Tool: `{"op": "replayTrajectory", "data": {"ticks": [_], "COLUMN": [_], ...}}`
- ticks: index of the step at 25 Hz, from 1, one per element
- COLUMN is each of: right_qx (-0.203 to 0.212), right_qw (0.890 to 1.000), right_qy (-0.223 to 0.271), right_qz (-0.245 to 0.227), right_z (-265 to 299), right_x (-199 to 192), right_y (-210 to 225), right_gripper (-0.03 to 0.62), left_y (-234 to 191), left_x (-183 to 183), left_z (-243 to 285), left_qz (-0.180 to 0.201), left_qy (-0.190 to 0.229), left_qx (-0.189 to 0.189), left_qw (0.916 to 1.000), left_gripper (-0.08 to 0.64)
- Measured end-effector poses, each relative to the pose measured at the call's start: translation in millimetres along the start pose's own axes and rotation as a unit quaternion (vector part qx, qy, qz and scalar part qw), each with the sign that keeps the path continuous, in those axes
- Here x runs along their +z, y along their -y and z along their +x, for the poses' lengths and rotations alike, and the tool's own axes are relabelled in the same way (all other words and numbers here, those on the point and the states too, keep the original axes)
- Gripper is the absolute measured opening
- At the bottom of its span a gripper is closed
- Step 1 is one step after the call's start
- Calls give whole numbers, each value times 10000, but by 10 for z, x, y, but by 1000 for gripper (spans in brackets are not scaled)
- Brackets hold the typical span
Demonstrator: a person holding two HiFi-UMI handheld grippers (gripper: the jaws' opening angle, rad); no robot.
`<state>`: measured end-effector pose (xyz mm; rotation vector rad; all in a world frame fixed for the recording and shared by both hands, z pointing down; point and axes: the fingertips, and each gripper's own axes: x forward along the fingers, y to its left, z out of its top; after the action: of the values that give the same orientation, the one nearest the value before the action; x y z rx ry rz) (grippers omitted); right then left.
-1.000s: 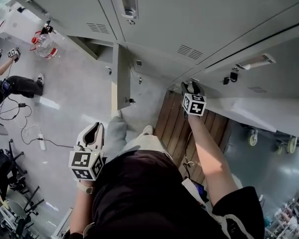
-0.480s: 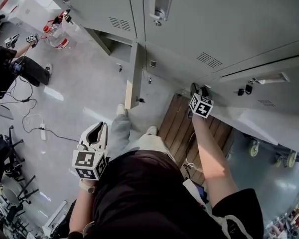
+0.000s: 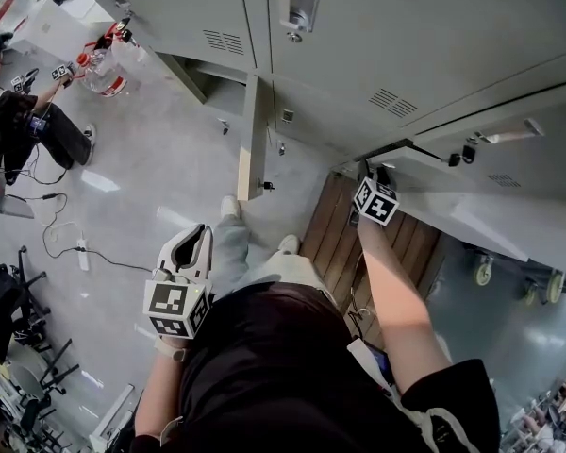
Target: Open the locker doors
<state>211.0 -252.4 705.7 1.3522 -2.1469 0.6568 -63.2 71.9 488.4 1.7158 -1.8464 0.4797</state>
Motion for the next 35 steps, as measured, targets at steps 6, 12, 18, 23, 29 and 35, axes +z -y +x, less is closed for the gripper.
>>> {"op": "replayTrajectory", "data": {"ticks": [6, 12, 18, 23, 29, 35], "right_qx": [-154, -276, -311, -326, -428, -751], "right_qw": [9998, 9994, 9988, 9984, 9975, 9949], "right_qy": [-52, -172, -198, -239, -291, -314], "right_qz": [133, 115, 318, 394, 482, 601], "right_z": [-232, -507, -814, -1079, -1401, -1748], "right_x": [-180, -415, -678, -894, -1147, -1411], "right_y": [64, 111, 197, 305, 516, 837], "right_gripper": [170, 160, 160, 160, 155, 127], "left_y": [90, 240, 417, 648, 1056, 1386], "left_x": [154, 317, 476, 551, 633, 653], "left_z": [-33, -61, -49, 10, 111, 177], "left_qz": [145, 390, 620, 757, 1007, 1174], "left_qy": [267, 458, 684, 753, 819, 844], "left_qx": [-218, -478, -692, -1089, -1635, -1988], "left_qw": [9993, 9970, 9933, 9883, 9780, 9693], "left_gripper": [40, 39, 38, 32, 32, 32]}}
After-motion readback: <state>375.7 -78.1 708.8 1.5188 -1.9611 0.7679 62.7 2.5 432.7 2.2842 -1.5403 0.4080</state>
